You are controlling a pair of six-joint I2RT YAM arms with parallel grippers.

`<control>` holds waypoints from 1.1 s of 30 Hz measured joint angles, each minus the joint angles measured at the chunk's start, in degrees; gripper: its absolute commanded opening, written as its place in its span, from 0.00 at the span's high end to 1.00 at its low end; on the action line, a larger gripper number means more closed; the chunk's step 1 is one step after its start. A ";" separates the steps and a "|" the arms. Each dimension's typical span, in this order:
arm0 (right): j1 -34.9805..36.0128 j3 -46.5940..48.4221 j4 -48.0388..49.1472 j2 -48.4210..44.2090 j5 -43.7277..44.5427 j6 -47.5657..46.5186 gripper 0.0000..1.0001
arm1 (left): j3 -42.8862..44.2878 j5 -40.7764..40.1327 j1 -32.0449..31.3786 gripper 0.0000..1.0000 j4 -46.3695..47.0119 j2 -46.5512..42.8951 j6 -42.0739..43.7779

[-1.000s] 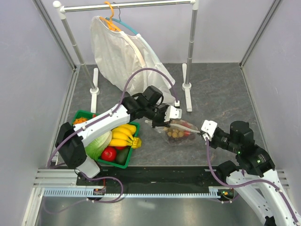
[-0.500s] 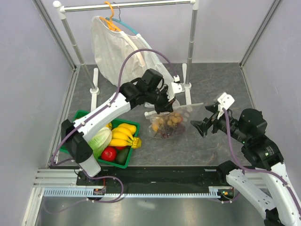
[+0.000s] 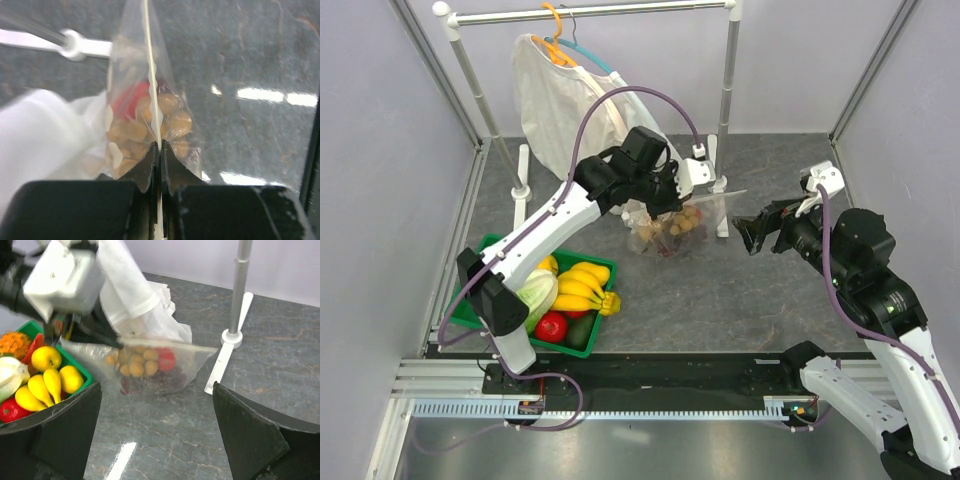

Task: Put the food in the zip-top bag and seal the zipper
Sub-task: Place the zipper food storage bag at the center of the board, then reset both arms

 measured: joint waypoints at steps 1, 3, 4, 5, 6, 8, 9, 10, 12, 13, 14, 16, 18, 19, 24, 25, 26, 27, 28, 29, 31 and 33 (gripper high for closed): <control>0.00 0.28 -0.09 0.61 0.90 0.57 0.02 | -1.14 0.28 -0.35 0.98 0.17 -0.13 -0.28; 0.00 0.98 -0.52 1.64 2.62 1.36 0.02 | -6.19 0.92 -1.57 0.98 1.46 -1.03 -0.96; 0.00 1.36 -0.87 2.19 3.65 1.75 0.02 | -11.21 1.29 -3.06 0.98 2.05 -1.92 -1.49; 0.00 1.44 -0.96 2.45 4.13 1.92 0.02 | -14.43 1.57 -4.46 0.98 1.88 -2.16 -2.01; 0.00 1.44 -1.09 2.62 4.61 2.12 0.02 | -17.73 2.05 -5.99 0.98 2.34 -2.23 -2.67; -0.02 1.44 -1.90 2.71 5.09 2.47 0.02 | -26.01 3.10 -10.36 0.98 3.26 -2.27 -4.48; 0.00 1.44 -2.25 2.73 5.14 2.54 0.02 | -29.66 3.54 -12.59 0.97 3.37 -2.27 -5.51; 0.00 1.40 -2.43 2.56 5.16 2.64 0.02 | -31.28 3.98 -13.94 0.95 3.15 -2.27 -6.16; 0.00 0.92 -2.62 1.81 5.11 2.78 0.02 | -33.33 4.70 -15.96 0.83 3.26 -2.27 -7.50; 0.00 0.42 -2.64 1.22 5.05 2.80 0.02 | -33.70 5.07 -16.55 0.76 3.45 -2.27 -8.33; 0.00 -0.20 -2.73 0.72 5.01 2.80 0.02 | -33.73 5.75 -16.76 0.70 3.85 -2.27 -9.07; 0.00 -1.55 -3.50 -0.50 5.01 2.73 0.02 | -33.70 6.64 -16.85 0.49 5.33 -2.36 -10.95; 0.00 -2.78 -4.17 -1.36 5.01 2.56 0.02 | -33.55 7.45 -16.85 0.31 6.19 -2.43 -12.85; 0.00 -3.17 -4.52 -1.49 5.01 2.43 0.02 | -33.22 7.69 -16.83 0.22 6.21 -2.47 -13.62; -0.04 -4.22 -6.49 -1.27 4.98 1.99 0.02 | -27.23 9.35 -15.74 0.05 3.28 -6.01 -15.80; -0.22 -4.22 -6.71 -1.14 4.76 1.99 0.02 | -25.53 9.99 -15.06 0.00 3.08 -6.86 -15.89; -0.50 -4.22 -6.82 -0.96 4.42 1.99 0.02 | -23.15 11.45 -13.73 0.00 2.38 -7.82 -16.06; -0.94 -4.22 -6.97 -0.63 4.04 1.99 0.02 | -20.76 13.05 -11.87 0.00 2.01 -8.87 -16.55; -1.44 -4.20 -7.13 -0.17 3.48 1.99 0.02 | -18.67 15.45 -9.22 0.00 1.86 -9.88 -17.20; -1.97 -4.20 -7.23 0.37 2.97 1.99 0.02 | -17.00 17.90 -6.10 0.00 1.84 -11.10 -17.90; -2.86 -4.20 -7.63 1.68 1.60 1.99 0.02 | -15.28 22.23 2.34 0.00 1.97 -13.81 -19.65; -3.85 -4.17 -8.00 3.28 0.17 1.99 0.02 | -15.10 24.35 10.95 0.00 1.90 -16.65 -21.57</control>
